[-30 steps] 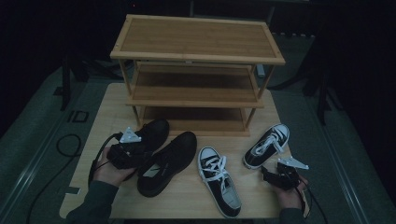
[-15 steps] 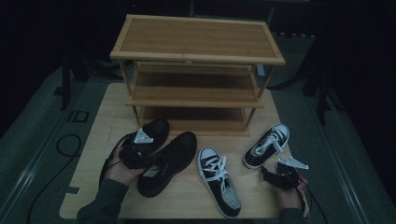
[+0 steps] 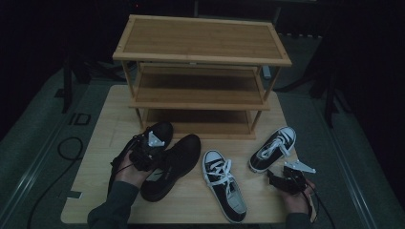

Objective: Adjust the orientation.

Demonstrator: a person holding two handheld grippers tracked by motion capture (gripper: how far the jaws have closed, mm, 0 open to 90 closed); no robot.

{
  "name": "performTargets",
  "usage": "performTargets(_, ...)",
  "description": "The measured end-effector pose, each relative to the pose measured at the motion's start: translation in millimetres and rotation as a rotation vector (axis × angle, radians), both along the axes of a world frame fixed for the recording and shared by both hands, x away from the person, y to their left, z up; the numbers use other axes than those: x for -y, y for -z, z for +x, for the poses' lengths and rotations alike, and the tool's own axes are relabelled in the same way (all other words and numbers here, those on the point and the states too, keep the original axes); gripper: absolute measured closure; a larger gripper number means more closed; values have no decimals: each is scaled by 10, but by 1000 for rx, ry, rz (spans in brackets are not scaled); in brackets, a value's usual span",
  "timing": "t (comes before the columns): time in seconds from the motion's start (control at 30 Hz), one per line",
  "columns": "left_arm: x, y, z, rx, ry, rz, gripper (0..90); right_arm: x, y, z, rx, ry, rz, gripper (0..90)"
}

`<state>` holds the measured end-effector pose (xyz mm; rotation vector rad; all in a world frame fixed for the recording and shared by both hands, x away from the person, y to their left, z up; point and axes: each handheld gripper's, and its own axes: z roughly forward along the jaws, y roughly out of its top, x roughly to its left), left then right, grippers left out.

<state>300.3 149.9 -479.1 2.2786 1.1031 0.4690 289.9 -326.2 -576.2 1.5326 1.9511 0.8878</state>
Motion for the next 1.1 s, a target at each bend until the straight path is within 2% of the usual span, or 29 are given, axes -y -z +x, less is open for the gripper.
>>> performTargets(0.1, -13, 1, -6, 4, -8, 1, 859, 0, 0, 0, 0, 0, 0, 264)
performTargets(0.13, -86, 0, -19, 4, -27, 1, 859, 0, 0, 0, 0, 0, 0, 264)
performTargets(0.2, -126, -4, -28, 3, -31, 5, 859, 0, 0, 0, 0, 0, 0, 264)
performTargets(0.4, -187, -14, -31, -5, -14, 12, 858, 0, 0, 0, 0, 0, 0, 264)
performTargets(0.43, -230, -31, -21, -9, -2, 28, 858, 0, 0, 0, 0, 0, -1, 264)
performTargets(0.53, -279, -41, -19, -9, -4, 36, 856, 0, 0, 0, 0, 0, 0, 264)
performTargets(0.7, -326, -25, -32, -9, -2, 19, 848, 0, 0, 0, 0, 0, 0, 264)
performTargets(0.77, -325, -27, -46, -7, -2, 17, 812, 0, 0, 0, 0, 0, 0, 264)
performTargets(0.83, -330, -50, -72, 1, 0, 7, 707, 0, 0, 0, 0, 0, -1, 264)
performTargets(0.93, -360, -102, -113, 17, -13, 9, 598, 0, 0, 0, 0, 0, 0, 264)
performTargets(1.1, -421, -150, -197, 40, -30, 21, 522, 0, 0, 0, 0, 0, 0, 264)
